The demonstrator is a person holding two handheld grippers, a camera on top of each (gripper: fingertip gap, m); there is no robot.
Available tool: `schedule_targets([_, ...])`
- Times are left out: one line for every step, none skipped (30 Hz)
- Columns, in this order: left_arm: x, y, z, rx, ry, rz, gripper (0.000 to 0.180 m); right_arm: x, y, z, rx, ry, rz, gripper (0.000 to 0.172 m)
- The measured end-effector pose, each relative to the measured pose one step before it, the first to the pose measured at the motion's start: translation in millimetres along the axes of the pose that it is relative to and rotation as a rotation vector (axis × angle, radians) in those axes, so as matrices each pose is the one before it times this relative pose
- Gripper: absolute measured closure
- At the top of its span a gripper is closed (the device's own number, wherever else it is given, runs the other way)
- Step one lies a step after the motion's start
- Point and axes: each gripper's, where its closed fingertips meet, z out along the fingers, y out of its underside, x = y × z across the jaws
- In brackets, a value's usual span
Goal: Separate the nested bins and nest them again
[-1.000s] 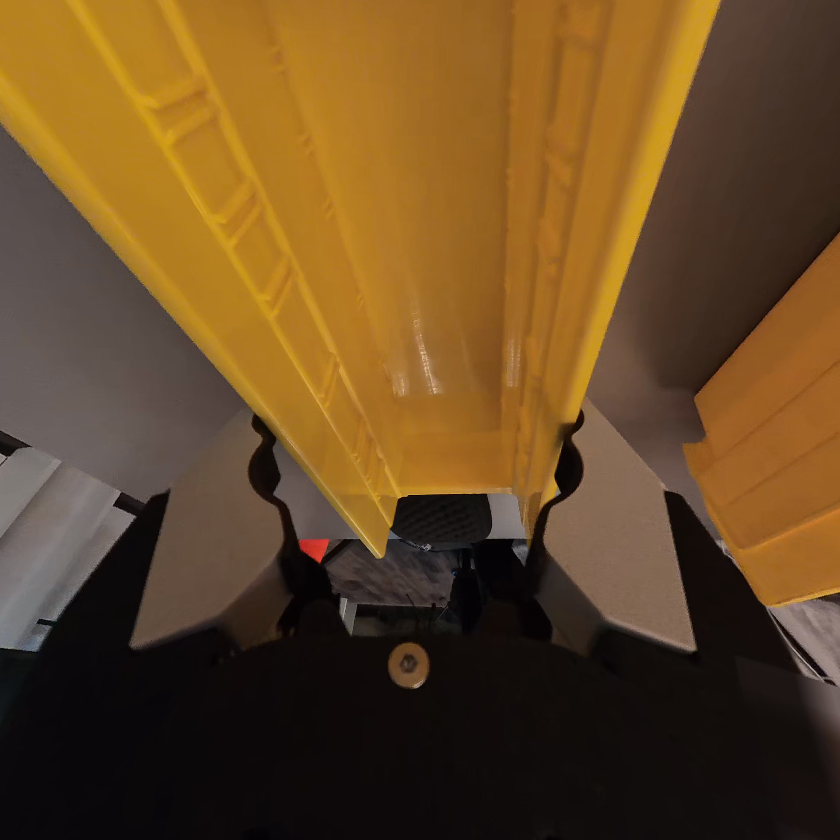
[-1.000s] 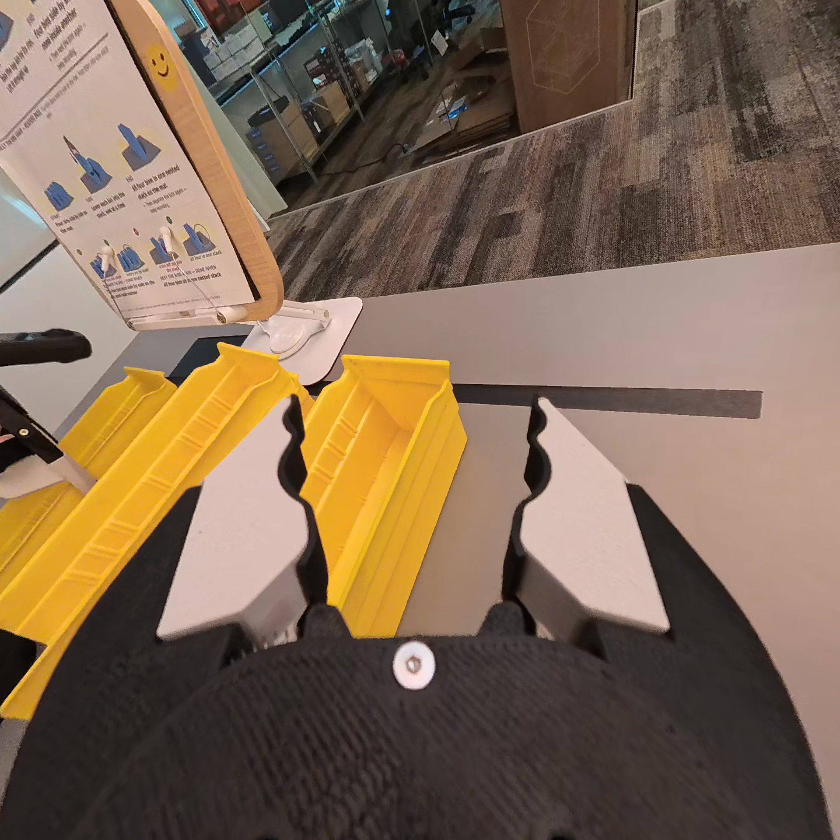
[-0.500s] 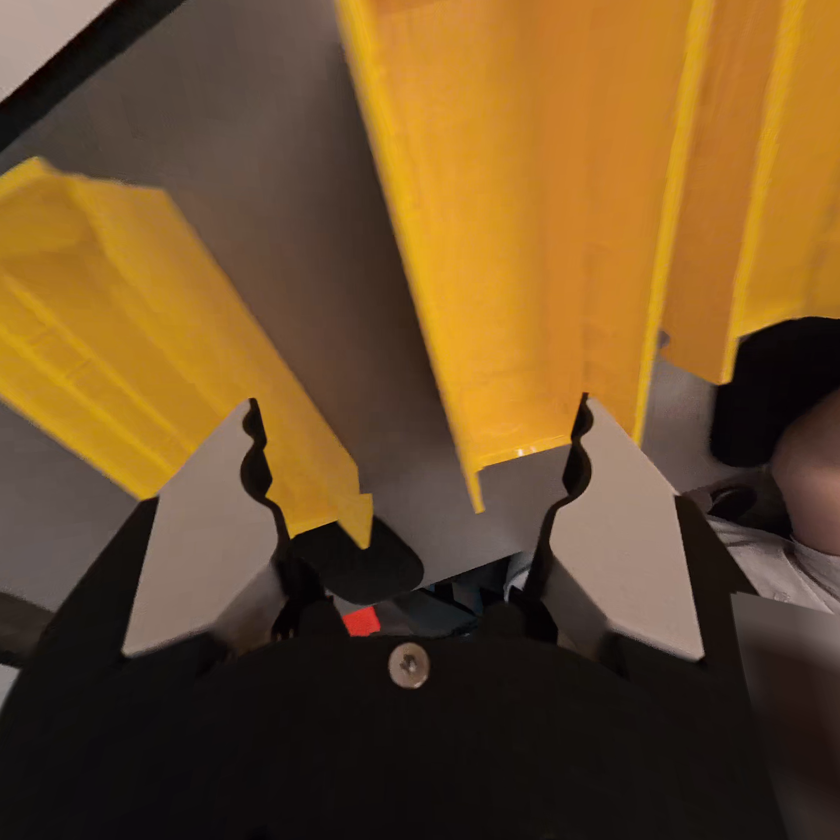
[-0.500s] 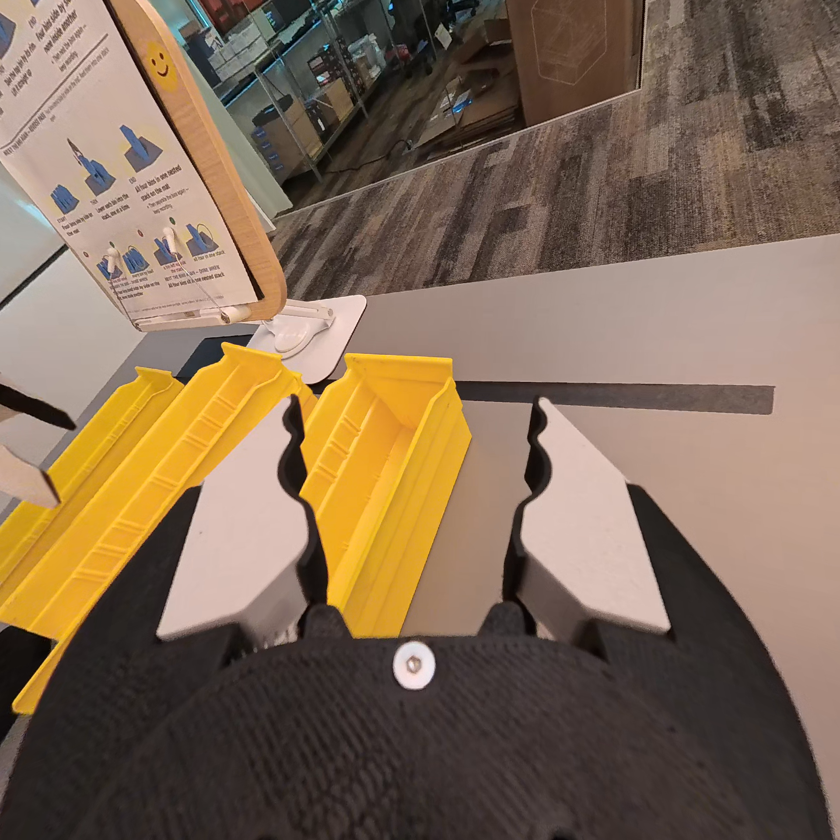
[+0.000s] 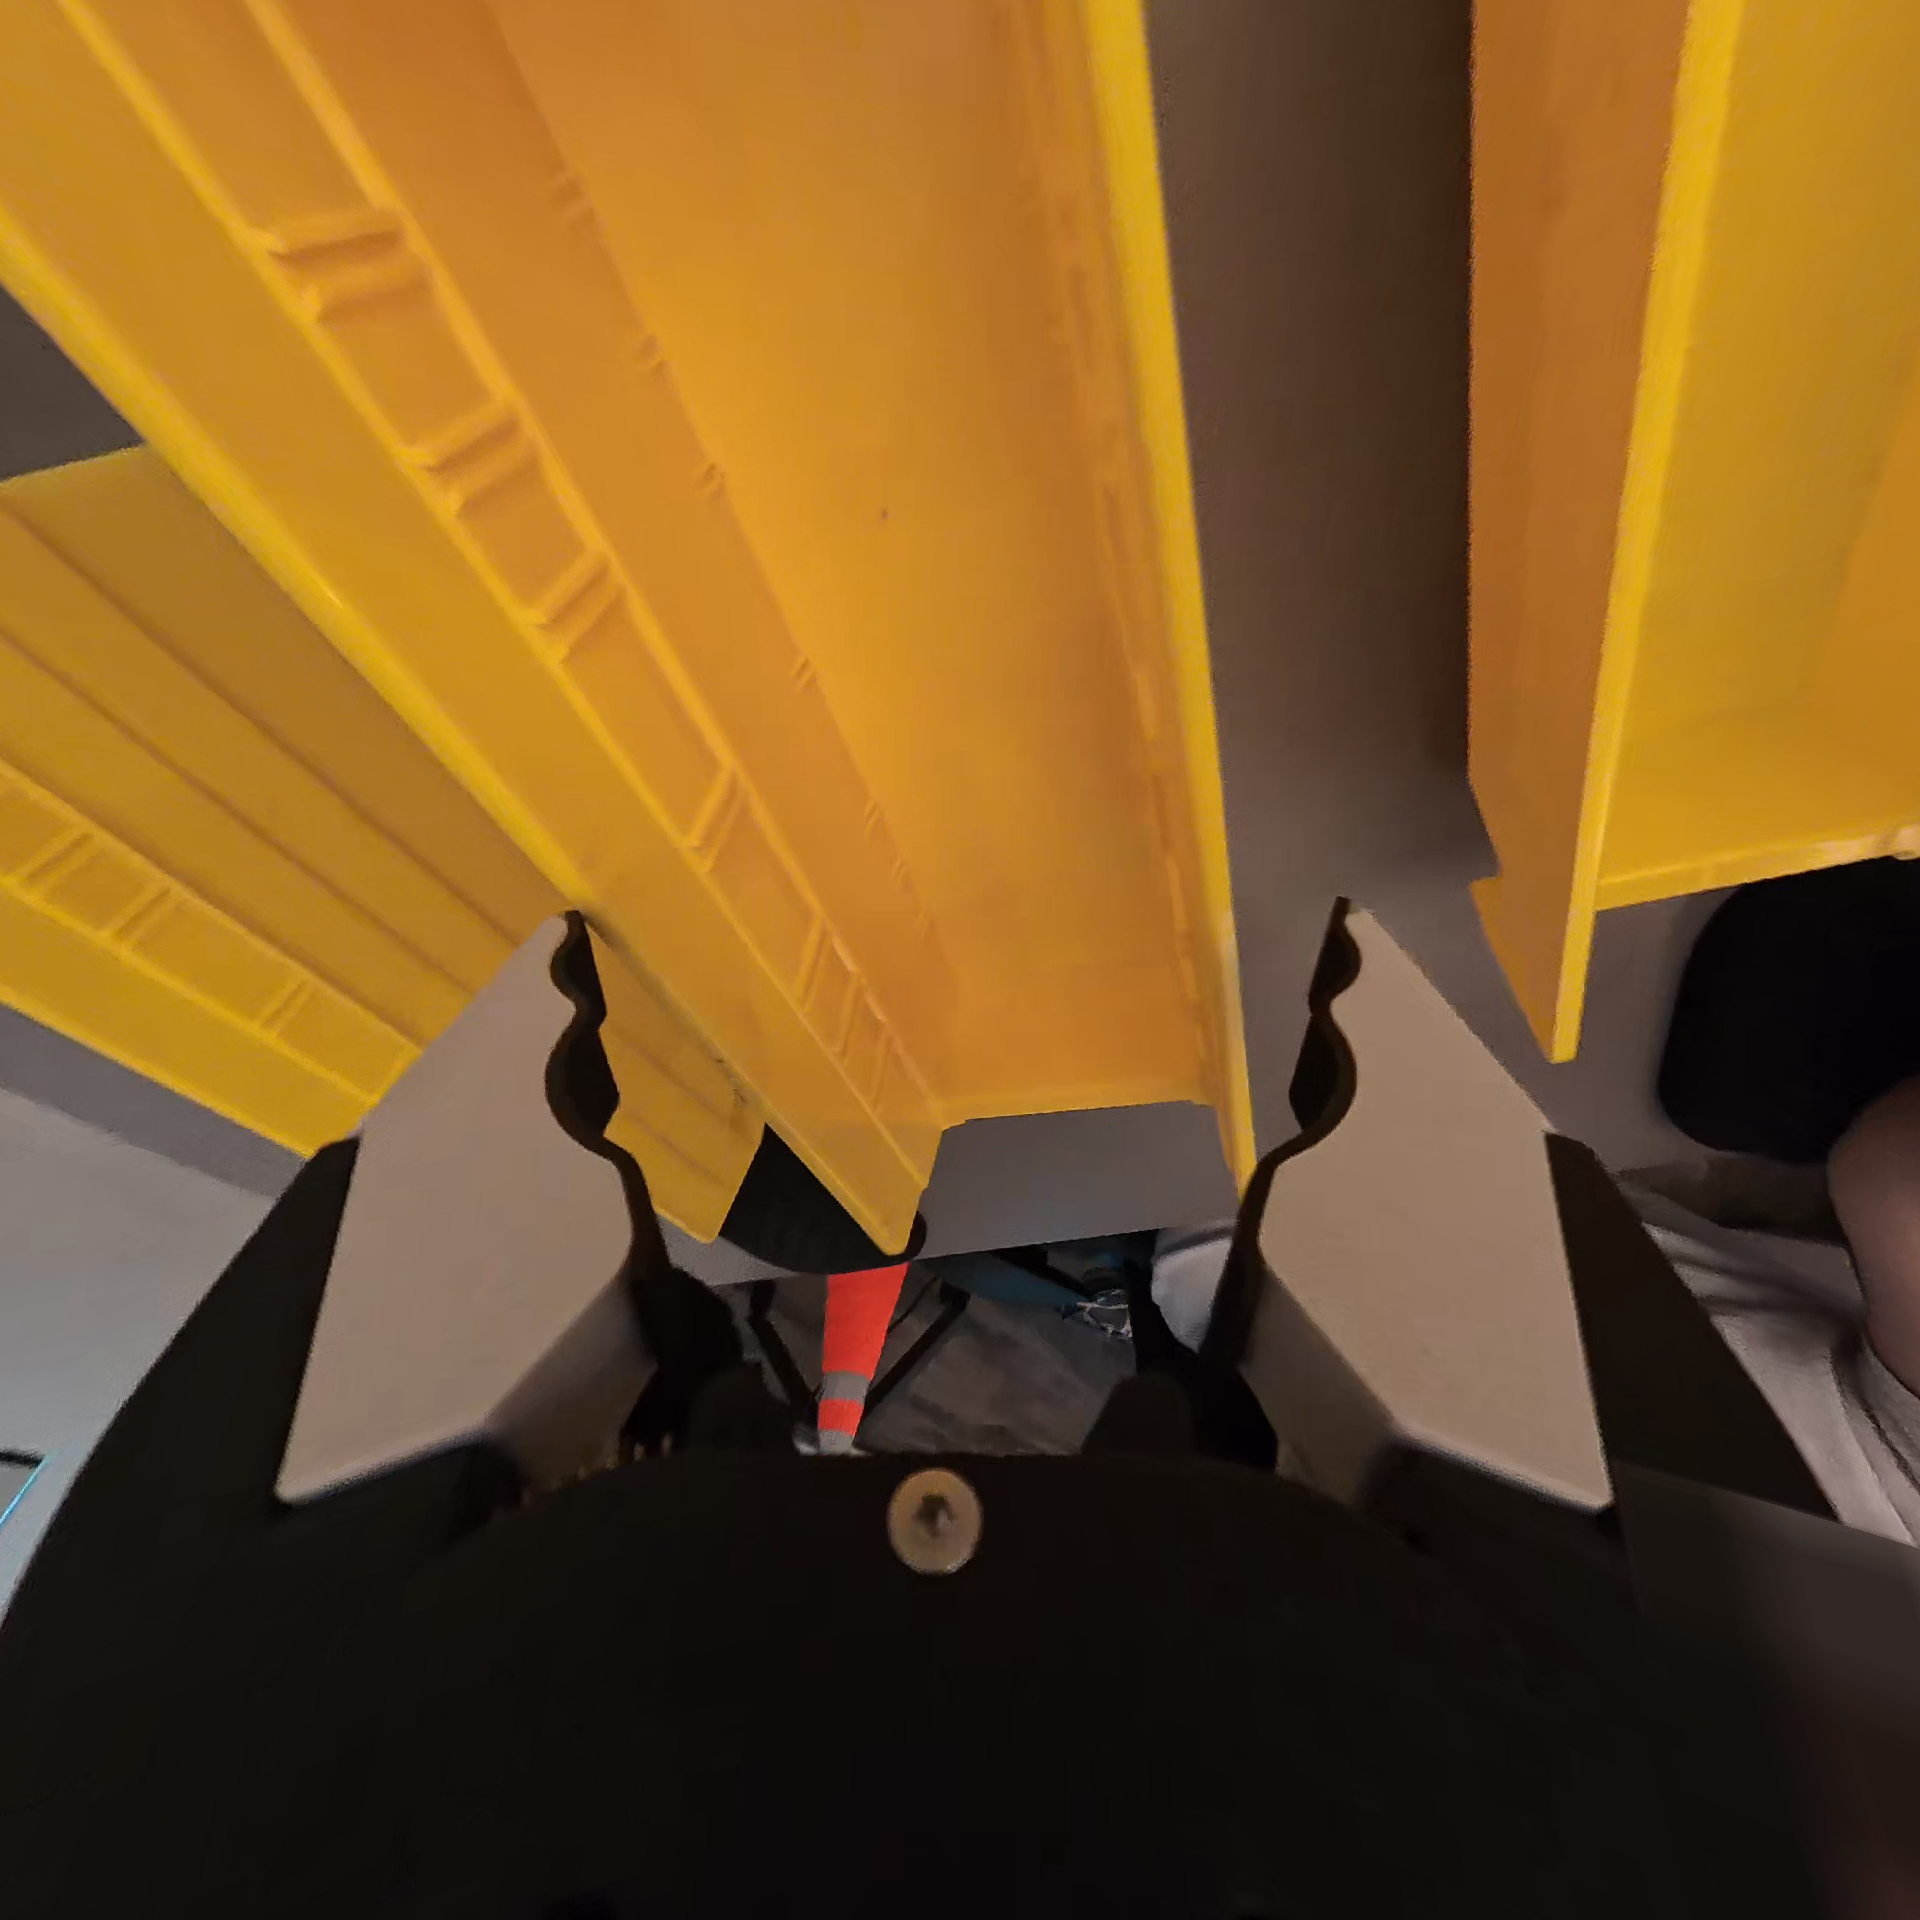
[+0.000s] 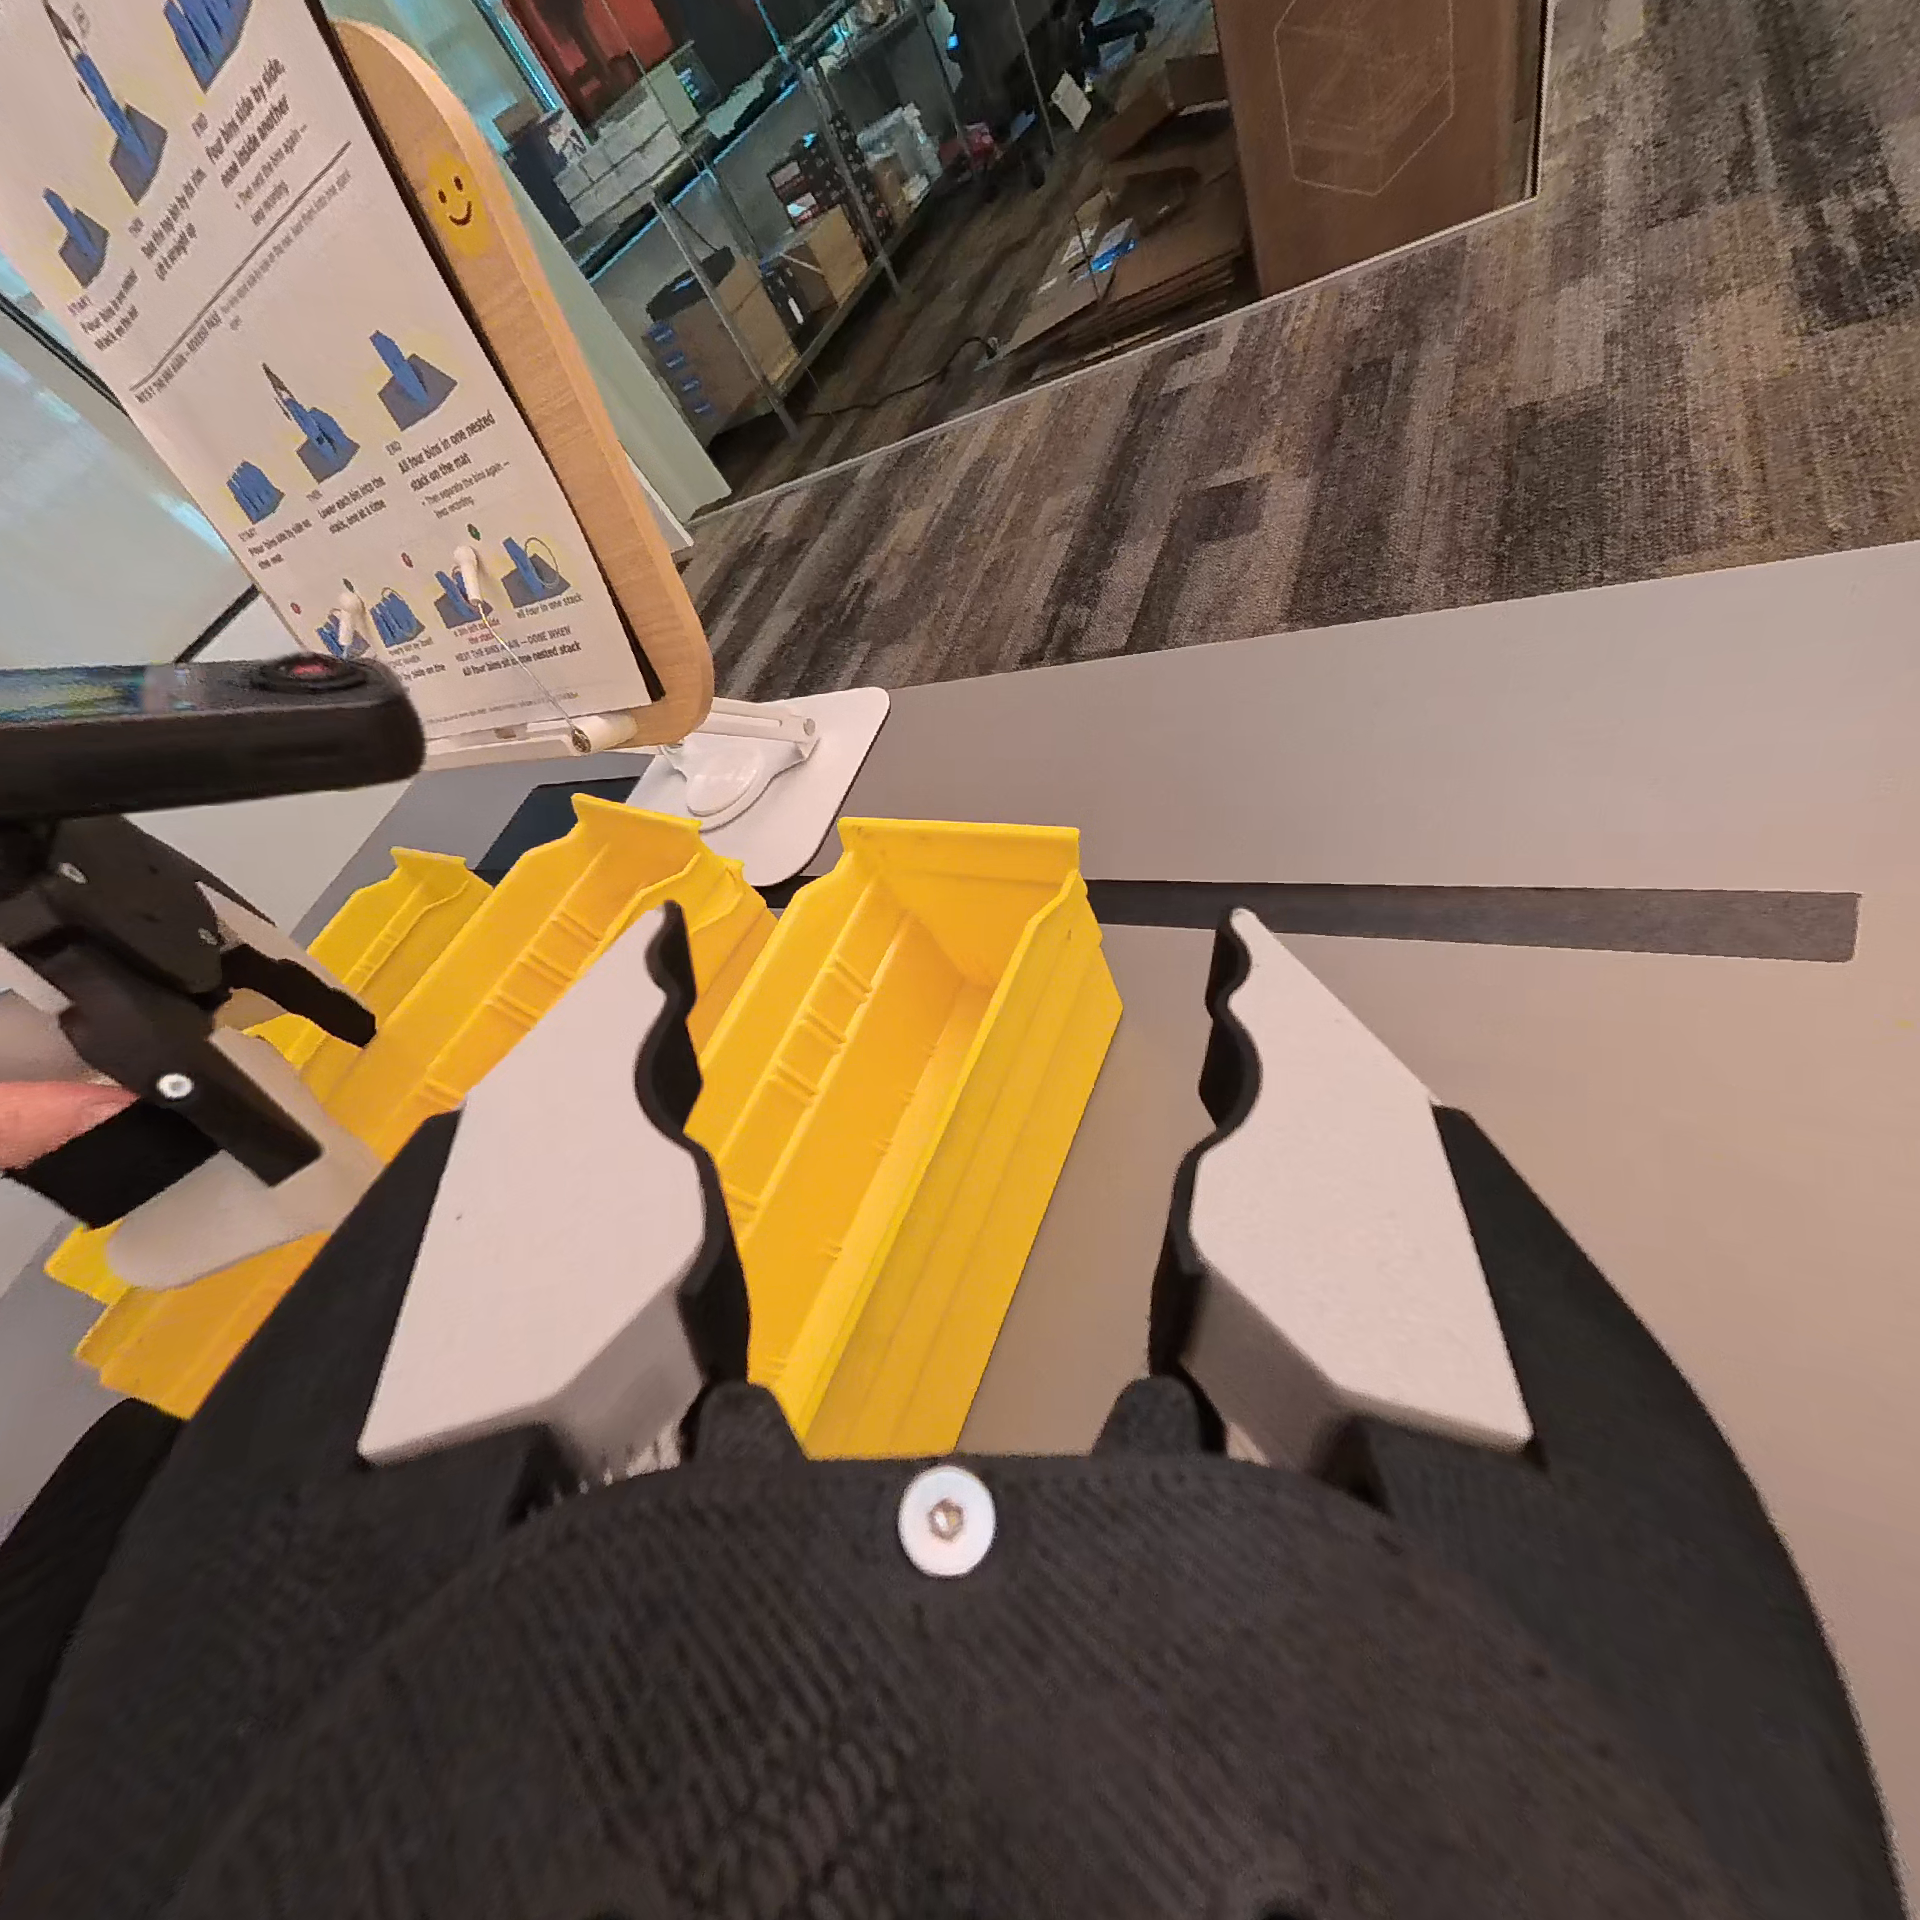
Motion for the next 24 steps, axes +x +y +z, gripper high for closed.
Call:
schedule_targets([-3.66,0.38,0.45,-0.0078,-0.0274,-0.0025,0.053,0.29,-0.40,-0.47,0.0019,-0.0026,0.0033,0.072])
schedule_targets([-2.99,0.38,0.36,-0.0077,-0.0209,0.0032,0.059,0.25,-0.36,-0.41,0.0021,-0.0021,0.0025,0.072])
schedule_targets([0.28,0.24,0.10,-0.0041,0.0042,-0.0016,0.059,0.06,-0.13,-0.28,0.0014,-0.0025,0.0025,0.072])
schedule_targets([0.04,-0.09,-0.13,-0.0009,0.0064,-0.0072,0.059,0.19,-0.13,-0.26,0.0008,-0.0024,0.0024,0.072])
schedule_targets([-0.06,0.06,-0.29,-0.0006,0.0063,-0.0043,0.060,0.34,-0.17,-0.34,0.0010,-0.0005,0.0020,0.072])
schedule_targets([-0.26,-0.06,-0.19,0.0002,0.0038,-0.0002,0.060,0.11,-0.12,-0.15,0.0012,-0.0007,0.0013,0.072])
schedule_targets([-0.21,0.05,-0.19,-0.0006,0.0025,0.0007,0.061,-0.08,-0.14,-0.10,0.0007,-0.0012,0.0011,0.072])
schedule_targets([-0.29,0.24,-0.34,-0.0012,0.0012,0.0019,0.062,-0.32,-0.07,-0.06,0.0004,-0.0012,0.0002,0.073])
schedule_targets([-0.30,0.14,-0.40,-0.0015,0.0010,0.0017,0.064,-0.35,0.03,0.06,0.0000,-0.0008,-0.0010,0.073])
schedule_targets([-0.25,0.22,-0.34,-0.0029,0.0004,0.0013,0.065,-0.25,0.20,0.21,-0.0012,0.0007,-0.0016,0.073])
schedule_targets([-0.18,0.08,-0.25,-0.0026,-0.0002,0.0002,0.066,-0.38,0.16,0.20,-0.0013,0.0004,-0.0023,0.073])
schedule_targets([-0.04,0.17,-0.35,-0.0024,-0.0015,0.0005,0.068,-0.29,0.13,0.27,-0.0013,-0.0003,-0.0017,0.073])
schedule_targets([0.10,-0.05,-0.37,-0.0017,-0.0026,0.0003,0.069,-0.30,0.23,0.22,-0.0011,-0.0003,-0.0010,0.073])
schedule_targets([0.23,0.00,-0.17,-0.0008,-0.0025,-0.0003,0.070,-0.19,0.04,0.22,-0.0003,-0.0006,-0.0007,0.073])
schedule_targets([0.23,0.08,-0.17,-0.0008,-0.0034,0.0010,0.071,0.03,0.00,0.14,-0.0006,0.0000,-0.0001,0.073])
schedule_targets([0.18,0.13,-0.32,-0.0015,-0.0030,-0.0007,0.072,0.24,0.04,-0.04,-0.0002,0.0004,0.0005,0.072])
schedule_targets([0.13,0.21,-0.28,-0.0017,-0.0024,-0.0018,0.072,0.12,-0.12,-0.01,0.0006,-0.0008,0.0011,0.073])
schedule_targets([-0.25,0.54,-0.62,-0.0036,-0.0020,-0.0042,0.073,0.12,-0.11,-0.02,0.0006,-0.0006,0.0014,0.073])
schedule_targets([-0.72,0.78,-0.75,-0.0047,-0.0037,-0.0042,0.075,0.16,-0.12,-0.11,0.0006,0.0002,0.0006,0.073])
schedule_targets([1.00,0.94,-1.35,-0.0044,0.0081,-0.0005,0.077,0.17,-0.07,-0.06,-0.0001,-0.0001,0.0000,0.072])
schedule_targets([15.79,-0.40,-4.19,0.0071,0.1035,0.0109,0.122,0.01,0.02,-0.13,-0.0001,-0.0004,0.0001,0.072])
schedule_targets([19.39,-6.15,-7.59,0.0534,0.1151,0.0059,0.163,-0.02,-0.20,-0.09,0.0008,-0.0001,0.0004,0.072])
schedule_targets([-15.76,-3.32,-8.86,0.0264,-0.1129,0.0151,0.174,0.09,-0.21,-0.06,0.0012,-0.0002,0.0006,0.073])
schedule_targets([-9.52,-3.22,-6.66,0.0227,-0.0696,0.0175,0.176,-0.06,0.18,-0.02,-0.0007,-0.0007,0.0001,0.073])
